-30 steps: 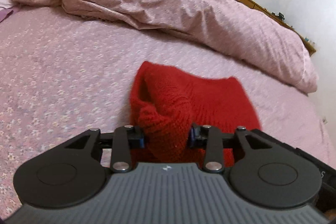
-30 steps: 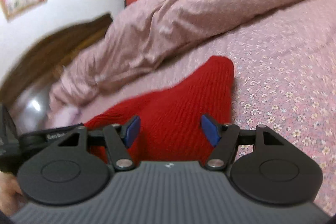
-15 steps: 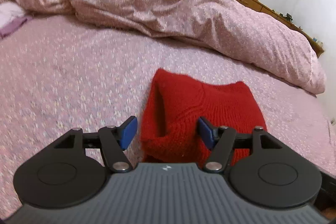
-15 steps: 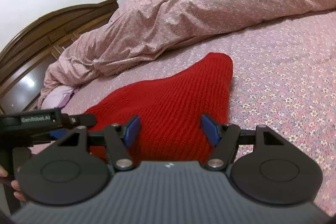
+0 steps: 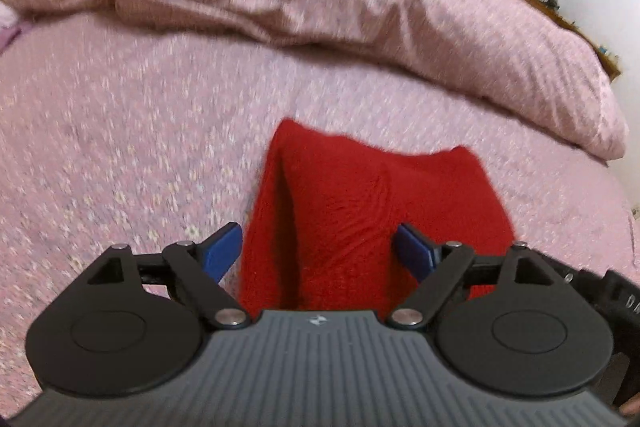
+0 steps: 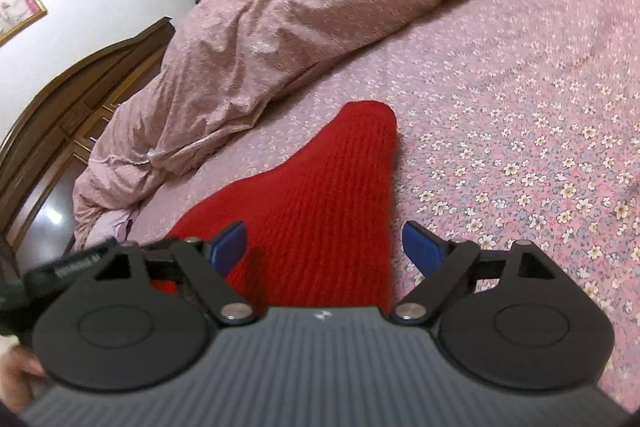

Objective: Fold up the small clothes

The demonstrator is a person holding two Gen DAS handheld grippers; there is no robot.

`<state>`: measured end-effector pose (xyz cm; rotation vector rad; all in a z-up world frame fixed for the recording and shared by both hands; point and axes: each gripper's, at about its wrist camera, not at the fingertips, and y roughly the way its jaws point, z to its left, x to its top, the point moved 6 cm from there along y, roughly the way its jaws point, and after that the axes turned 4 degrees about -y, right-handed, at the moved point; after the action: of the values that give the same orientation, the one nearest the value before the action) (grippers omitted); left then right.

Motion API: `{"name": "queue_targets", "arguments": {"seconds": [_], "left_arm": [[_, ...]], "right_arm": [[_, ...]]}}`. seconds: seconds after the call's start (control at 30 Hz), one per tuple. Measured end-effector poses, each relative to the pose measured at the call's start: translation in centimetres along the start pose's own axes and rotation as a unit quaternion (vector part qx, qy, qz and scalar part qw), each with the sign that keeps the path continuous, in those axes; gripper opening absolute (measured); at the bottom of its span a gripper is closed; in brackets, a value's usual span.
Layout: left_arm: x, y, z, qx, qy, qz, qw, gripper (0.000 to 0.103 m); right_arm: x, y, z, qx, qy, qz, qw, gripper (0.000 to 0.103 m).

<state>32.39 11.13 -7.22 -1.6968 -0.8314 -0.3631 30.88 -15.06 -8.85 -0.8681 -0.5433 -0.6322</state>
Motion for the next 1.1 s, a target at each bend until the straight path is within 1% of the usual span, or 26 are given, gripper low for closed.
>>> {"name": "queue_targets", "arguments": {"seconds": [0.07, 0.13, 0.2, 0.37, 0.4, 0.43, 0.6, 0.7, 0.8, 1.03, 1.1], "left_arm": [[-0.4, 0.8, 0.4, -0.006, -0.006, 0.009, 0.9999, 0.090], [-0.6, 1.4, 0.9, -0.010, -0.013, 0.012, 0.9998, 0.096], [-0.6, 2.0, 1.4, -0.017, -0.022, 0.018, 0.9995, 0.098], [-0.7, 3.5, 2.5, -0.045, -0.041, 0.044, 0.9971, 0.102], [-0.7, 3.8, 2.7, -0.052, -0.043, 0.048, 0.9966, 0.102], [-0.8, 4.0, 2.8, -0.058, -0.045, 0.050, 0.9960, 0.102], [-1.1, 4.8, 3.2, -0.087, -0.052, 0.054, 0.9933, 0.103], [-1.1, 5.1, 3.4, -0.097, -0.059, 0.060, 0.9917, 0.103], [-1.0, 5.2, 3.4, -0.103, -0.054, 0.061, 0.9914, 0.103], [-1.2, 5.3, 3.4, -0.107, -0.053, 0.060, 0.9910, 0.103], [-1.4, 5.4, 2.9, -0.115, -0.049, 0.058, 0.9905, 0.103]], "right_arm": [[-0.1, 0.9, -0.3, 0.002, 0.007, 0.017, 1.000, 0.087], [-0.3, 1.6, -0.3, 0.016, 0.017, 0.030, 0.999, 0.086], [-0.5, 2.5, -0.2, 0.029, 0.024, 0.045, 0.998, 0.086], [-1.4, 4.9, -0.4, 0.048, 0.054, 0.078, 0.994, 0.094], [-1.6, 5.2, -0.5, 0.054, 0.061, 0.084, 0.993, 0.098], [-1.7, 5.4, -0.4, 0.059, 0.058, 0.083, 0.993, 0.099], [-1.8, 6.0, -0.2, 0.069, 0.038, 0.082, 0.994, 0.099], [-1.7, 6.1, -0.3, 0.079, 0.028, 0.078, 0.993, 0.099], [-1.6, 6.4, -0.3, 0.086, 0.022, 0.080, 0.993, 0.099], [-1.1, 7.1, -0.2, 0.098, 0.002, 0.109, 0.989, 0.100], [-0.9, 7.4, 0.0, 0.100, 0.002, 0.118, 0.988, 0.101]]}}
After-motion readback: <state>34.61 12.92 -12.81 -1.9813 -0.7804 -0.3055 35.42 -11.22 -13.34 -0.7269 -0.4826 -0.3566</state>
